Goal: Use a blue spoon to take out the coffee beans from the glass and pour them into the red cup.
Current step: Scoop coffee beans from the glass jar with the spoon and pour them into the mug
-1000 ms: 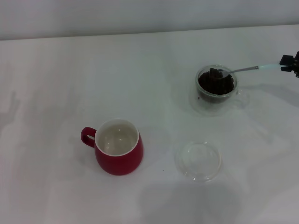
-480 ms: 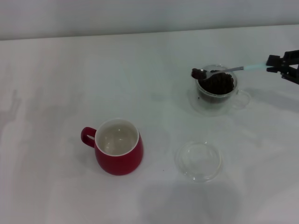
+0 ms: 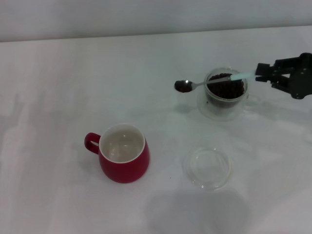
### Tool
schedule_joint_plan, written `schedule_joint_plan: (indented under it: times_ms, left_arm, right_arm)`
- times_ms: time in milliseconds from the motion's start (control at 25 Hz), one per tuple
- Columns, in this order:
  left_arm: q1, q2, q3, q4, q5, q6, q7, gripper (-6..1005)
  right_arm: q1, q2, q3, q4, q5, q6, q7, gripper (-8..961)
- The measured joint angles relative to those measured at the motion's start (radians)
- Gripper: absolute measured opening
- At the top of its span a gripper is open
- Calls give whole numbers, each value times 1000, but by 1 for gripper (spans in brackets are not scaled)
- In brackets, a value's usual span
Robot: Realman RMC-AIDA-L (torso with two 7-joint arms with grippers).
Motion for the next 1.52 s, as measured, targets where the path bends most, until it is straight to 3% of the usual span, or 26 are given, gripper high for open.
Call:
schedule_joint_plan:
  times_ms: [160,520,920,1520]
  left_arm:
    - [0,-1,0,2,0,0,0,892]
    - [0,-1,2,5,2,-1,0,892]
    - [-1,-1,2,8,0,-3,-1,892]
    - [-1,-3,9,13,4,-6,-1,895]
  right_arm:
    - [14,23,0,-4,-18,-4,-22,152]
    - [72,97,0,-5,-70,-15,-60,153]
    - [106,144,0,-9,-138,33,-99,155]
    - [126,153,3,-95,-168,123,-350,158]
